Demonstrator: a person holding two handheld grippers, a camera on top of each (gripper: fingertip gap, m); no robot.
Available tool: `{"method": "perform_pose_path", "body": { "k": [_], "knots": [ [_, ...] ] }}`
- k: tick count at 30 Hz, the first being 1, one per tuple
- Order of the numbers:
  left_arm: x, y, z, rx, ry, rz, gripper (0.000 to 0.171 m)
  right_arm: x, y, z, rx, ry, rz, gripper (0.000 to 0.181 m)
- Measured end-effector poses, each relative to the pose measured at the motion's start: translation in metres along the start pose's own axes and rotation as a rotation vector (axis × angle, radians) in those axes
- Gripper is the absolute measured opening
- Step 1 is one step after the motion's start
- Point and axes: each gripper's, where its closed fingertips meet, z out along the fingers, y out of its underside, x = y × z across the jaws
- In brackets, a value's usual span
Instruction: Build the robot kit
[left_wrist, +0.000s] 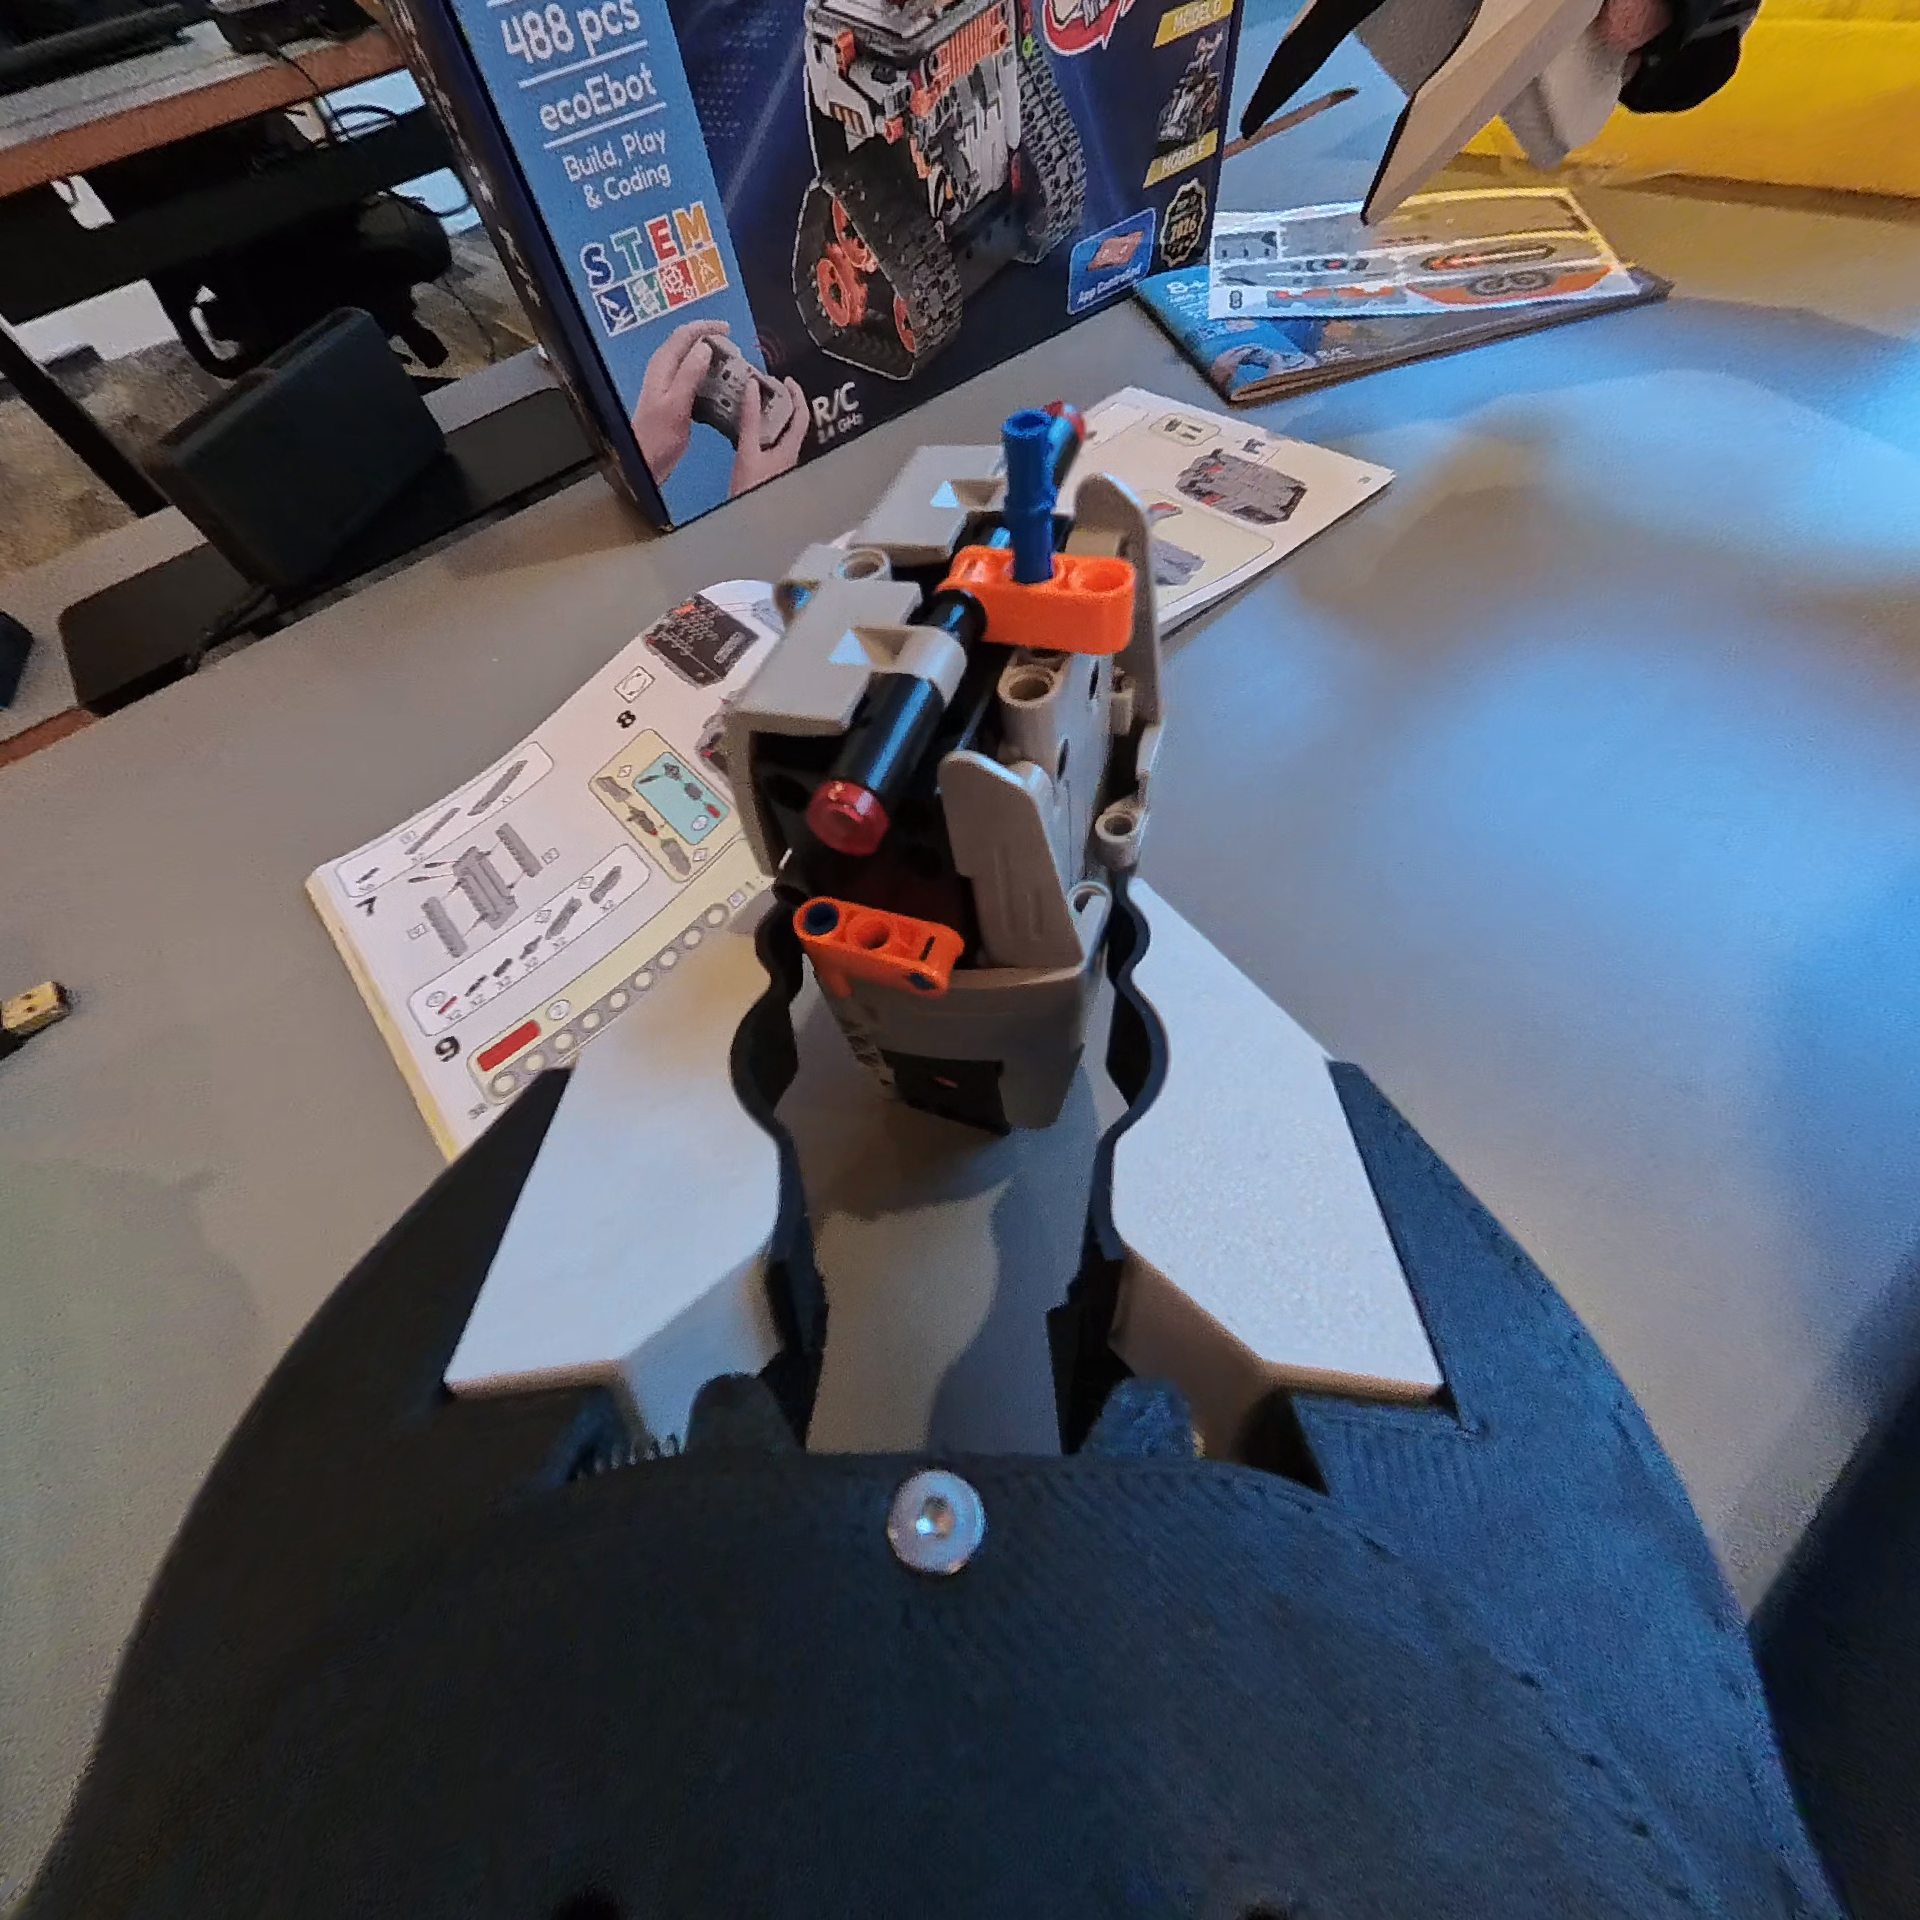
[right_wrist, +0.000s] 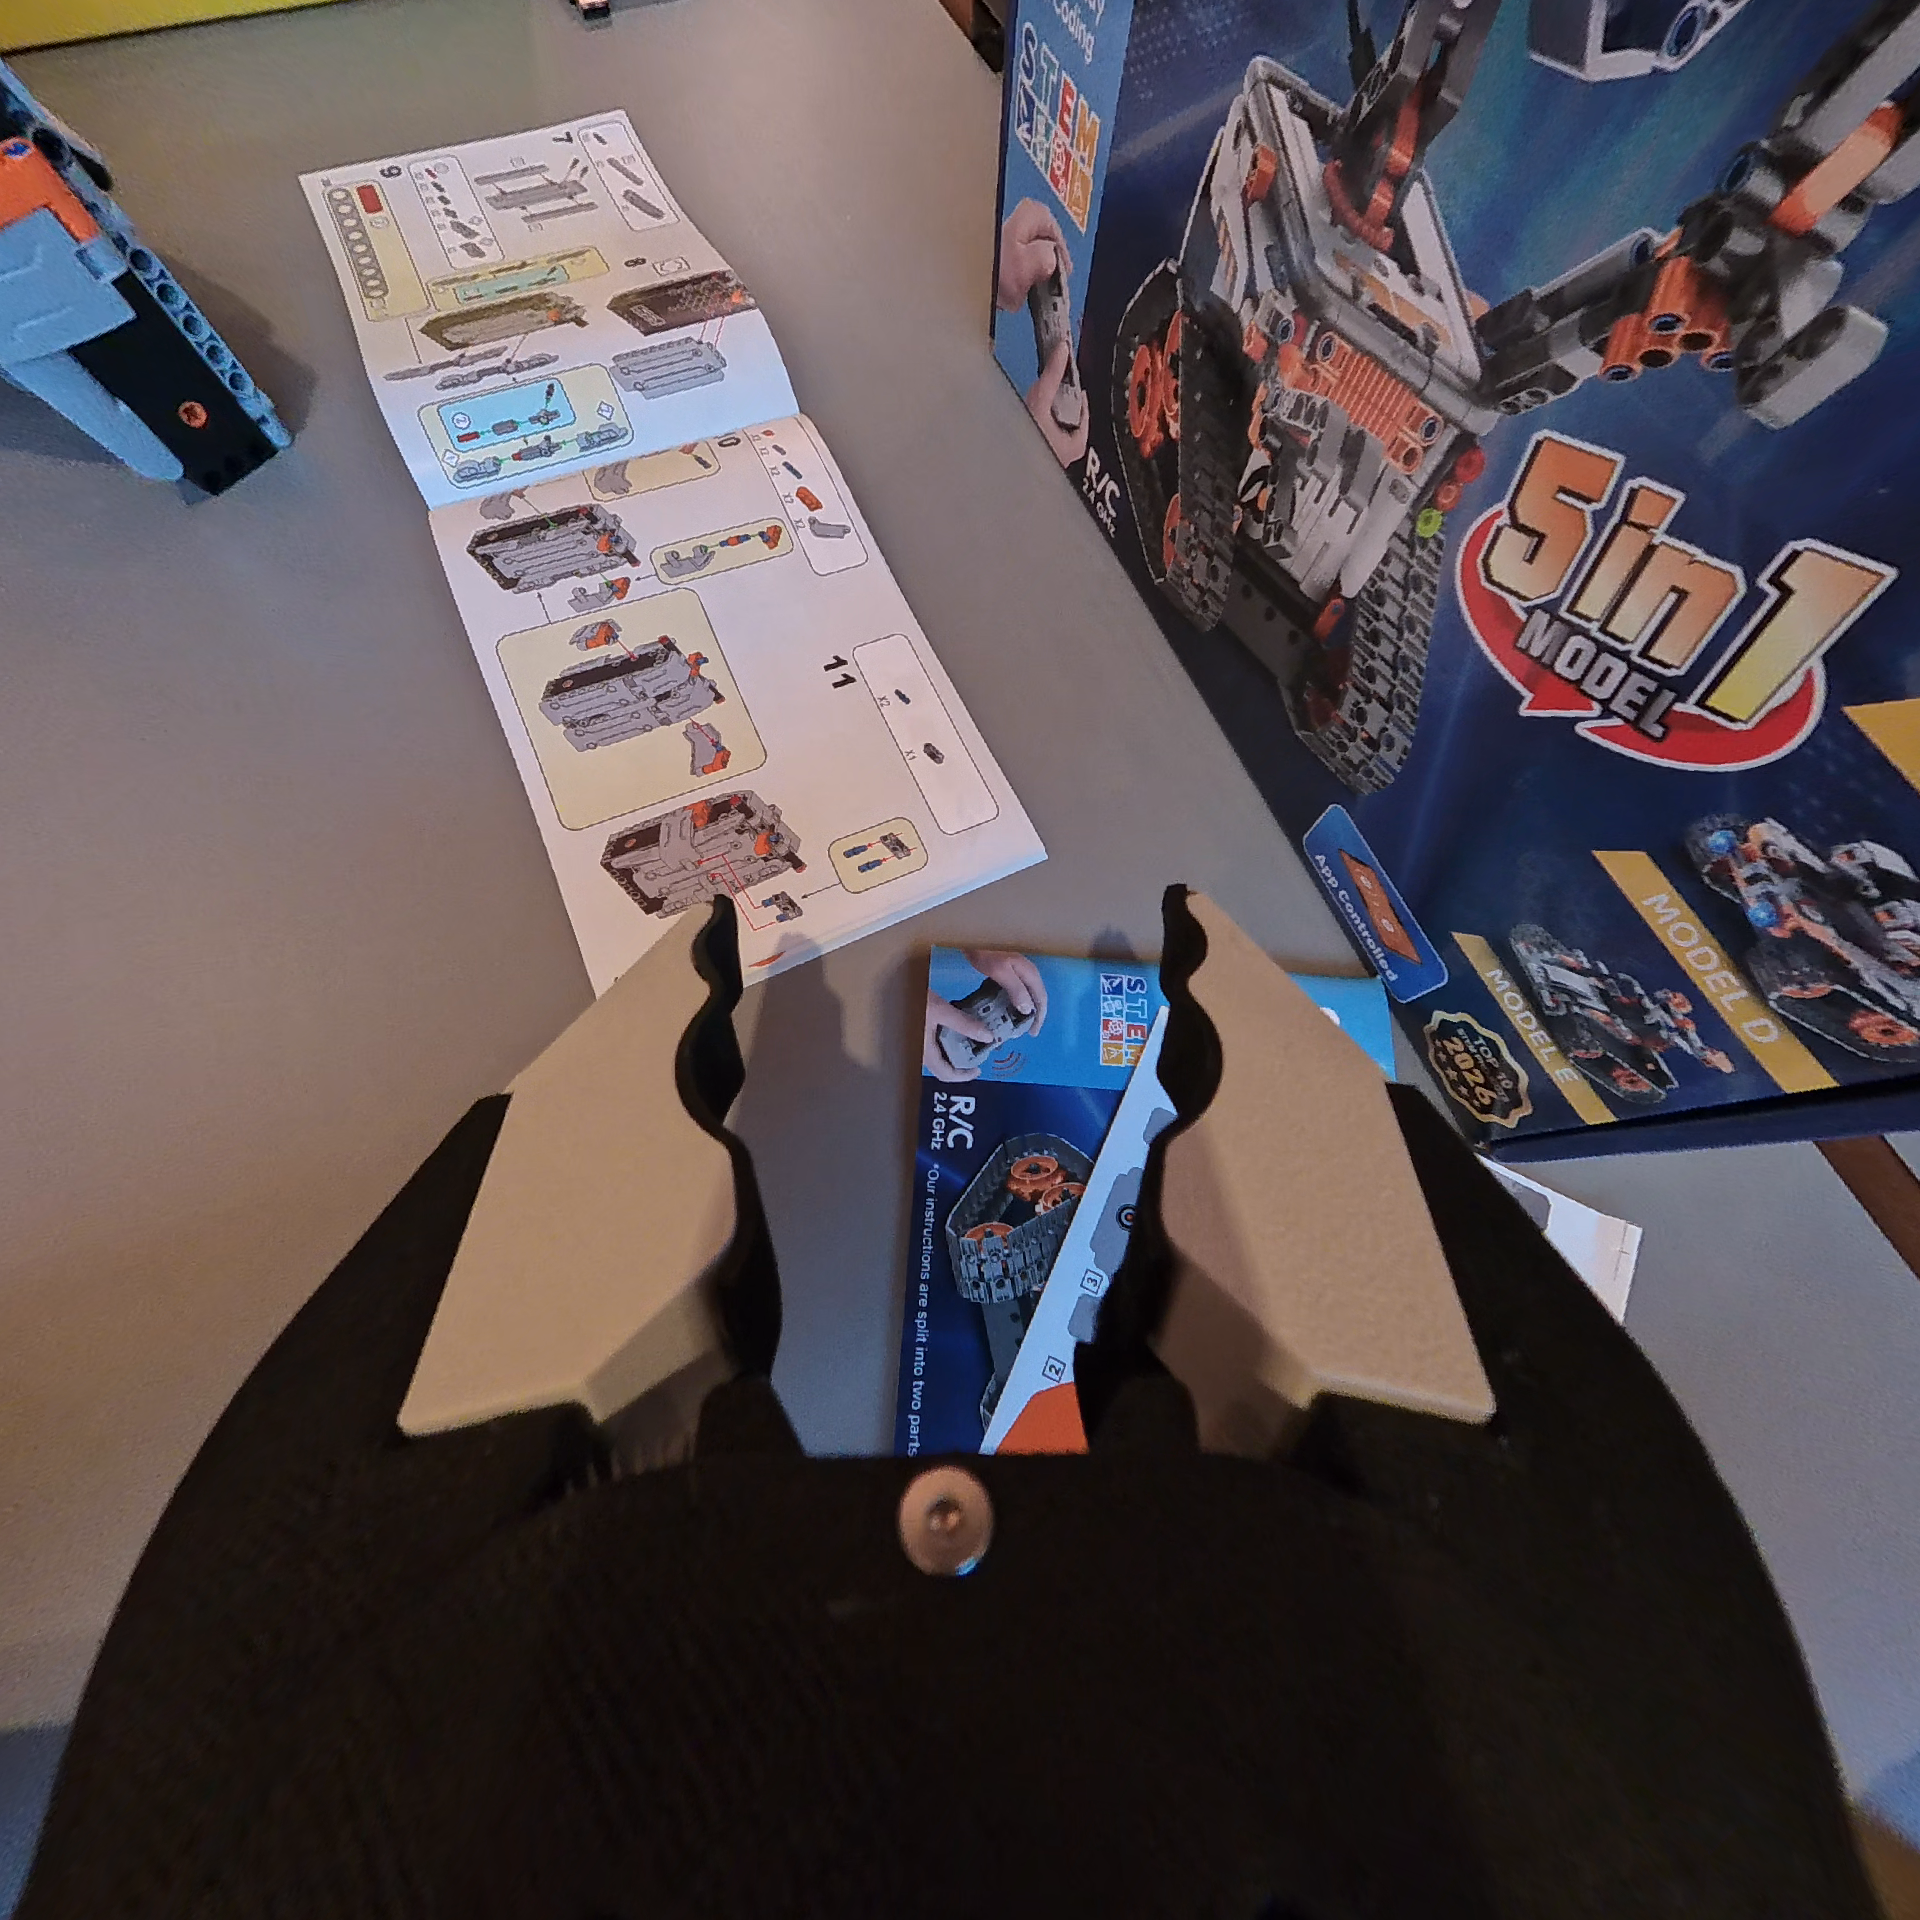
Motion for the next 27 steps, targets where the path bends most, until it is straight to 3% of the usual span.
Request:
{"method": "perform_pose_path", "body": {
  "k": [16, 27],
  "knots": [
    [0.009, -0.003, 0.003, 0.009, 0.032, 0.003, 0.057, 0.003, 0.004, -0.003, -0.003, 0.009, 0.013, 0.081],
    [0.069, -0.036, 0.061, -0.021, 0.174, 0.061, 0.058, 0.007, 0.009, -0.004, -0.009, 0.014, 0.028, 0.081]
  ]
}}
